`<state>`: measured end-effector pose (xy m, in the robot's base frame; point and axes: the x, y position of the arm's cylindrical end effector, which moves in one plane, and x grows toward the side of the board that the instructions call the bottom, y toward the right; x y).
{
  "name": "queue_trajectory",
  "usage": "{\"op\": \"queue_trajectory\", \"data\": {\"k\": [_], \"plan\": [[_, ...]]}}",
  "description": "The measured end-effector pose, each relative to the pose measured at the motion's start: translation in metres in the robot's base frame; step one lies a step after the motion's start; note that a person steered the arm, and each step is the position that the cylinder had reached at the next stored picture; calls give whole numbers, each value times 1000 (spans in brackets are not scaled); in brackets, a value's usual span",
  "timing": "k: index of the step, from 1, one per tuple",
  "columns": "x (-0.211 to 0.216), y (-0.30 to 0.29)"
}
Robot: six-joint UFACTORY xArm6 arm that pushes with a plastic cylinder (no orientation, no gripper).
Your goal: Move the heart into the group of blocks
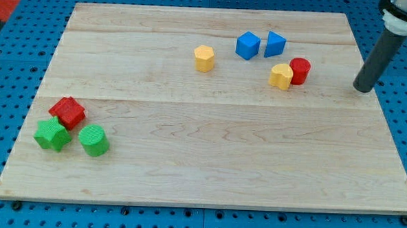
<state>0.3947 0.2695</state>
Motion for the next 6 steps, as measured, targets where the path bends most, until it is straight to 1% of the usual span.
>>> {"op": "queue_trajectory", "data": {"k": [1,2,3,4,5,6], "plan": [[-34,-36],[-27,-135],[26,-236],[84,-279],[93,-355],[71,-314]]}}
